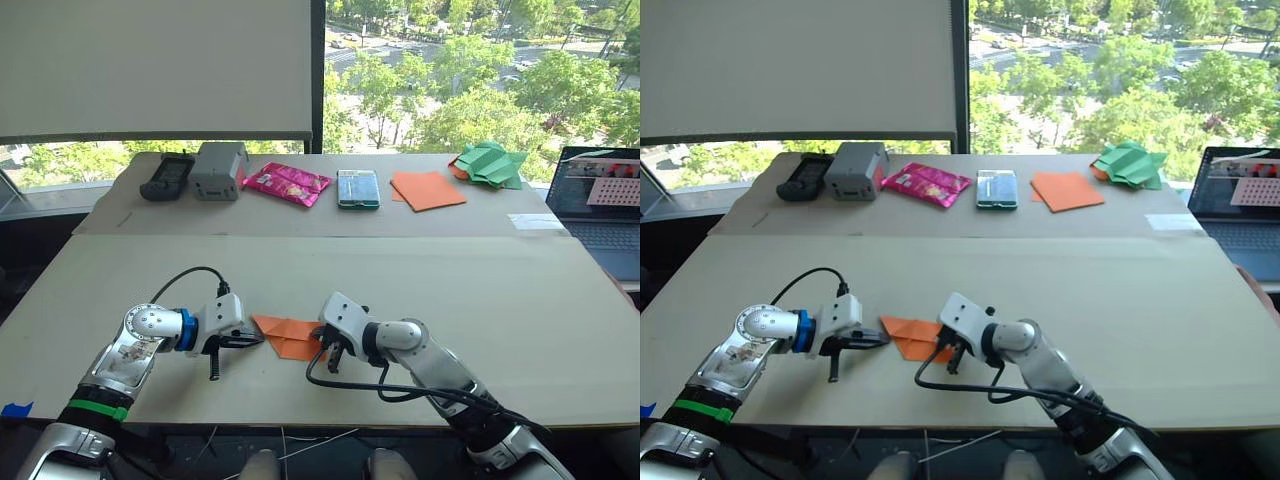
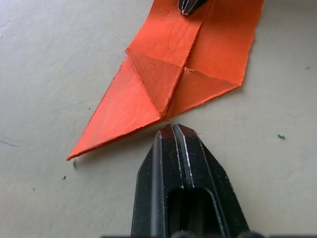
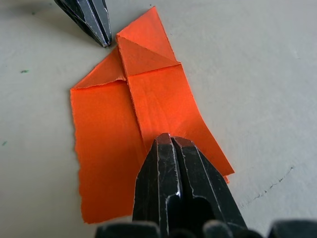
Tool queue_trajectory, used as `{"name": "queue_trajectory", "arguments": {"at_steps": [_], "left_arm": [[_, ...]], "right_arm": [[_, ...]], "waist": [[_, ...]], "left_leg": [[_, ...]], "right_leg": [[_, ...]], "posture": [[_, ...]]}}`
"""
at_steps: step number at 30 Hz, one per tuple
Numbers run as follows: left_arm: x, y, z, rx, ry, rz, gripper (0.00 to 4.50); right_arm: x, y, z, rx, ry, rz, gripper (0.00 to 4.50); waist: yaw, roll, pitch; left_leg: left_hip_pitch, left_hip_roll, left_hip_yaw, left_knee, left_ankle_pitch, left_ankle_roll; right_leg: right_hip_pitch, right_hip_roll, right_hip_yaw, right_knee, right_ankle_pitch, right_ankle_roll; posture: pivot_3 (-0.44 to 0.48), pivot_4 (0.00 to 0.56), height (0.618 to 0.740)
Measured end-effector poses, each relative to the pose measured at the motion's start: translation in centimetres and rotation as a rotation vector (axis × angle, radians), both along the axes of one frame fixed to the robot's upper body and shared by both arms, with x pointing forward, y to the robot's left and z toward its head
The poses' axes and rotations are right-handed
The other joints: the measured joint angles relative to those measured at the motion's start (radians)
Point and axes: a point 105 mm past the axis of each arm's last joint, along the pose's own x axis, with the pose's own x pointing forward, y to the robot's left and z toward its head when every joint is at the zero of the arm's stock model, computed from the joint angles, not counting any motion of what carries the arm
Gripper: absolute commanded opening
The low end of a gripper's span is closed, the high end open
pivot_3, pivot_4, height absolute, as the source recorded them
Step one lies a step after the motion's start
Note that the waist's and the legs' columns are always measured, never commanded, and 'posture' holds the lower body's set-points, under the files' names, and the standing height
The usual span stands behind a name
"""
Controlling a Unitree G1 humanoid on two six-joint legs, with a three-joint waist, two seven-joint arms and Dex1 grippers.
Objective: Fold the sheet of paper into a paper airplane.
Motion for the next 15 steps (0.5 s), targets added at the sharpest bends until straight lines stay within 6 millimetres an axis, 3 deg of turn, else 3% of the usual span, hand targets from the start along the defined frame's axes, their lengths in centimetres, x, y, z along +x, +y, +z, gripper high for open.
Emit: {"name": "queue_trajectory", "arguments": {"at_steps": [3, 5, 10, 12, 15], "left_arm": [[-0.1, 0.3, 0.3, -0.006, 0.006, 0.028, 0.0], [-0.2, 0.6, 0.9, -0.019, 0.012, 0.055, 0.0], [-1.5, 1.3, 2.0, -0.105, 0.099, 0.18, 0.0], [-1.7, 1.2, 2.5, -0.14, 0.111, 0.2, 0.0], [-1.7, 1.1, 3.7, -0.194, 0.107, 0.226, 0.0]], "right_arm": [[0.0, -0.1, 0.4, 0.02, -0.005, -0.001, 0.02], [0.1, -0.5, 0.9, 0.04, 0.002, -0.013, 0.6], [0.5, -2.3, 5.1, 0.154, -0.033, -0.071, 2.22], [0.4, -2.4, 5.8, 0.177, -0.03, -0.078, 2.91], [0.4, -2.4, 5.4, 0.181, 0.009, -0.084, 2.91]], "waist": [[-0.003, 0.0, 0.003], [-0.005, -0.001, 0.008], [0.001, -0.004, 0.014], [0.009, -0.007, 0.015], [0.023, -0.008, 0.019]], "left_leg": [[-0.001, 0.0, 0.0, 0.0, 0.0, 0.0], [-0.003, 0.0, 0.0, -0.001, 0.0, 0.0], [-0.01, 0.0, 0.0, -0.001, 0.0, 0.0], [-0.009, 0.0, 0.0, -0.002, 0.0, 0.0], [-0.01, 0.0, 0.0, -0.002, 0.0, 0.0]], "right_leg": [[-0.001, 0.0, 0.0, 0.0, 0.0, 0.0], [-0.005, 0.0, 0.0, -0.001, 0.0, 0.0], [-0.012, 0.001, 0.0, 0.001, 0.0, 0.0], [-0.012, 0.001, -0.001, 0.0, 0.0, 0.0], [-0.012, 0.001, 0.0, -0.002, 0.0, 0.0]], "posture": [[0.0, 0.15, 0.702], [0.0, 0.15, 0.702], [0.0, 0.15, 0.702], [0.0, 0.15, 0.702], [0.0, 0.15, 0.702]]}}
